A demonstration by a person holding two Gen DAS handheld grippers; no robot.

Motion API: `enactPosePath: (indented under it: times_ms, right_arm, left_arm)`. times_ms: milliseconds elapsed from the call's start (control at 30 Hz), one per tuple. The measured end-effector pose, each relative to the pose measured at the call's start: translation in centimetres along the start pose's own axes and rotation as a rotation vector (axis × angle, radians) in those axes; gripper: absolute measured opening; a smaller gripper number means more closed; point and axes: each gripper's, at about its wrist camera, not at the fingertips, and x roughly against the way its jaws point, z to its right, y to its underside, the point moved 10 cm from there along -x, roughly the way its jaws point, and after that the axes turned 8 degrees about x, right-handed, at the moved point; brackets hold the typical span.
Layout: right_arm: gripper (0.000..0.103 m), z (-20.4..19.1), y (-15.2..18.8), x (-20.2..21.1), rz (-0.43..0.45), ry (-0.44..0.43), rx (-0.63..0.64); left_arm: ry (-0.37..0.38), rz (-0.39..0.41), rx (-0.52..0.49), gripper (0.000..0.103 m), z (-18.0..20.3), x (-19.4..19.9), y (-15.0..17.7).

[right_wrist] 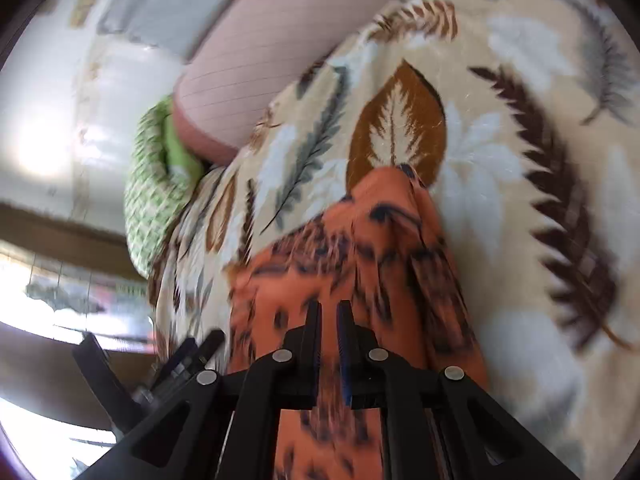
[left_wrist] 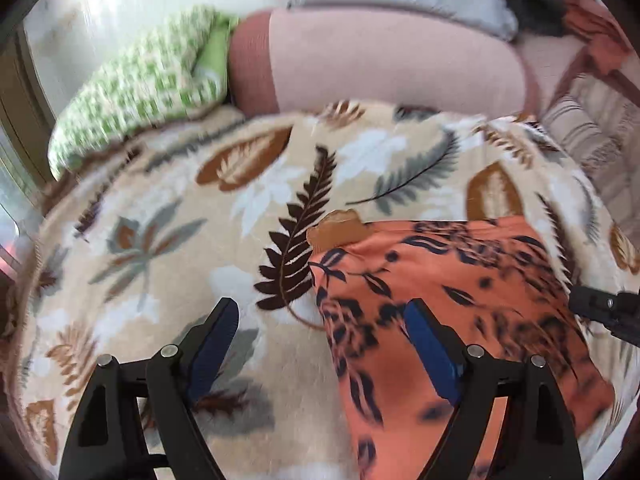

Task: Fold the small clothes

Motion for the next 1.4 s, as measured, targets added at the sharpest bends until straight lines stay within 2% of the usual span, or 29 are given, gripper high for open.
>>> enactPosePath:
  times_ms: [100, 200, 367, 433, 533, 667, 767, 867, 933, 967, 1000, 1067, 1133, 1400]
  right_arm:
    - [0.01, -0.5, 3.2, 3.2, 0.014, 0.048, 0.074]
    - [0.01, -0.3, 6.4, 5.0, 0.014, 0.085, 0.096]
    - [0.009, 3.9, 10.6, 4.0, -0.024, 0.231, 0.113]
    - [0.009, 3.9, 10.8, 4.3, -0.004, 0.24, 0.127]
    - [0.01, 1.5, 10.1, 6.1, -0.013, 0.256, 0.167]
    - [0.01, -4.5, 8.4, 10.8, 0.113, 0.208, 0.296]
    - [0.011, -8.2, 8.3, 13.9, 0.2, 0.159, 0.358]
    - [0.013, -11.1, 8.5, 16.4, 0.285, 0.154, 0.421]
    - [0.02, -12.5, 8.7, 17.3, 0.317, 0.147, 0.439]
    - [0.03, -13.0, 8.8, 17.8, 0.331, 0.141, 0.441]
    - [0.05, -13.4, 8.8, 18.5, 0.347, 0.135, 0.44]
    - [0.084, -14.1, 8.9, 19.2, 0.387, 0.128, 0.431]
    - [0.085, -14.4, 8.9, 20.3, 0.449, 0.118, 0.425]
    - [0.085, -14.3, 9.2, 20.7, 0.449, 0.134, 0.417]
  left_arm:
    - [0.019, 0.074, -0.007, 0.086, 0.4, 4.1, 0.5]
    - [0.013, 0.126, -0.022, 0.086, 0.6, 7.1, 0.9]
    - [0.02, 0.176, -0.026, 0.086, 0.8, 10.4, 1.3]
    - [0.021, 0.2, -0.033, 0.086, 0.7, 11.8, 1.3]
    - [0.013, 0.238, -0.036, 0.086, 0.4, 13.9, 0.9]
    - [0.02, 0.275, -0.022, 0.086, 0.0, 16.2, 0.5]
    - [0.014, 0.311, -0.023, 0.086, -0.2, 17.7, 0.4]
    - [0.01, 0.337, -0.025, 0.086, -0.5, 19.1, 0.4]
    - [0.006, 0.358, -0.02, 0.086, -0.8, 20.1, 0.3]
    - [0.002, 0.365, -0.017, 0.086, -0.9, 20.4, 0.3]
    - [-0.002, 0.372, -0.017, 0.087, -1.0, 20.8, 0.2]
    - [-0.01, 0.384, -0.019, 0.087, -1.3, 21.5, 0.2]
    - [-0.006, 0.394, -0.012, 0.087, -1.6, 22.1, 0.1]
    - [-0.016, 0.389, 0.016, 0.088, -2.7, 23.4, 0.4]
